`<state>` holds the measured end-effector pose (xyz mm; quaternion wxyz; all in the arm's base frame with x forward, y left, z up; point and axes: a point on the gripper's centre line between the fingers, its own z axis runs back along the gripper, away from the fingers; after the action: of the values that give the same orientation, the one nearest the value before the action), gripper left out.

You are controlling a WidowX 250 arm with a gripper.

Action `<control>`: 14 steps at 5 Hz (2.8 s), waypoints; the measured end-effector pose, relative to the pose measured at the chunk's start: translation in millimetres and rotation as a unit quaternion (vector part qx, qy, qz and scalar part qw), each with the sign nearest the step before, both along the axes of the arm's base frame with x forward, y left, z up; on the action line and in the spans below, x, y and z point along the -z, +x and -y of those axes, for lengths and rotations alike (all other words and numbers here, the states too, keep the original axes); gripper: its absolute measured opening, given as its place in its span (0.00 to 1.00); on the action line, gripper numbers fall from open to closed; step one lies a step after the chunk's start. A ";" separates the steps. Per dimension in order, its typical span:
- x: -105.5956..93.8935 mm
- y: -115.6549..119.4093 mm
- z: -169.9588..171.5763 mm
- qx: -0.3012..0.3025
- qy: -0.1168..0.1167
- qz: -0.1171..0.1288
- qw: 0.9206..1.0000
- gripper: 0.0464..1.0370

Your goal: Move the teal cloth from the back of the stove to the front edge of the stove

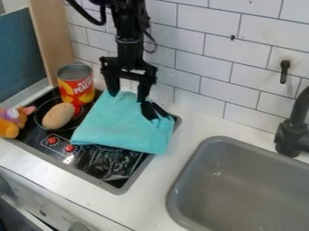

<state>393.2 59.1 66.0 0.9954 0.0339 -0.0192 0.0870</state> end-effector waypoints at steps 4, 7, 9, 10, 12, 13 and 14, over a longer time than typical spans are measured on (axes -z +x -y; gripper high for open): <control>36.2 -60.3 16.0 -0.031 -0.031 -0.065 0.997 0.96; 35.1 -121.4 19.0 -0.059 -0.024 -0.098 0.993 0.96; -16.9 -63.0 -9.2 -0.091 -0.021 -0.004 0.996 0.96; -52.9 -55.0 -9.5 -0.030 -0.044 -0.025 0.998 0.96; -88.8 -86.4 -17.5 0.032 -0.012 -0.089 0.995 0.96; -89.8 -86.8 -17.9 0.036 -0.011 -0.089 0.995 0.96; -90.2 -86.7 -18.7 0.035 -0.010 -0.088 0.995 0.96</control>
<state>306.5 77.8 156.2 0.9960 0.0311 0.0684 0.0485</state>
